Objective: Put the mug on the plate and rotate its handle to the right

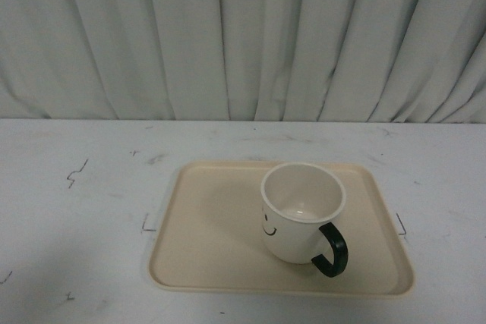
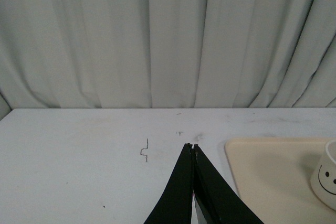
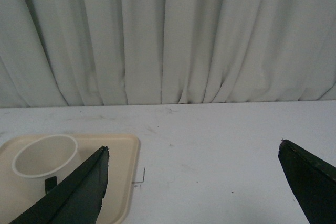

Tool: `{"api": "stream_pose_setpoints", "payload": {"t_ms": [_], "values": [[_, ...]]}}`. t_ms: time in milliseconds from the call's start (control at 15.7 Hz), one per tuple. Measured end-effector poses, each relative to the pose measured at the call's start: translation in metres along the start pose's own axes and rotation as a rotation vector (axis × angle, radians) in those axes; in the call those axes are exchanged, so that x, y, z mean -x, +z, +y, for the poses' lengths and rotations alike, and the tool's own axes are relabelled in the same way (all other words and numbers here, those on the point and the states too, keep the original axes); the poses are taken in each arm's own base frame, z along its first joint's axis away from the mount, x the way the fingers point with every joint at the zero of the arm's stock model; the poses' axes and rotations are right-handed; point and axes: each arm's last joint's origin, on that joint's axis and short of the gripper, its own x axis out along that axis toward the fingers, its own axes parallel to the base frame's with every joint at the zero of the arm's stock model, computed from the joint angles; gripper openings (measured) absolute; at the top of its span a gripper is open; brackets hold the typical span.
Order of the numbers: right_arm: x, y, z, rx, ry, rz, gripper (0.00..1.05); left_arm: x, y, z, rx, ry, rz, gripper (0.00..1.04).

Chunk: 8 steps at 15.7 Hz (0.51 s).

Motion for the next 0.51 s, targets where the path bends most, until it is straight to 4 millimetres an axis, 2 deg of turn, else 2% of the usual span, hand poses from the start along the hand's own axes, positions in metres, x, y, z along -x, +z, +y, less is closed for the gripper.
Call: {"api": "stream_pose_setpoints", "payload": {"t_ms": [128,191,383,511], "values": [[0.0,0.0,0.0,0.0,0.0,0.0,0.98,0.0078,-0.0065,-0.0001,0.0,-0.003,0.054,0.02],[0.0,-0.0001,0.0,0.0,0.0,0.001,0.98,0.0111,-0.0009,0.0,0.0,-0.001,-0.011,0.02],[0.0,0.0,0.0,0.0,0.0,0.0,0.98,0.0111,-0.0027,0.0,0.001,0.0,0.006,0.03],[0.0,0.0,0.0,0.0,0.0,0.0,0.98,0.0111,-0.0031,0.0,0.0,0.0,0.009,0.28]]}}
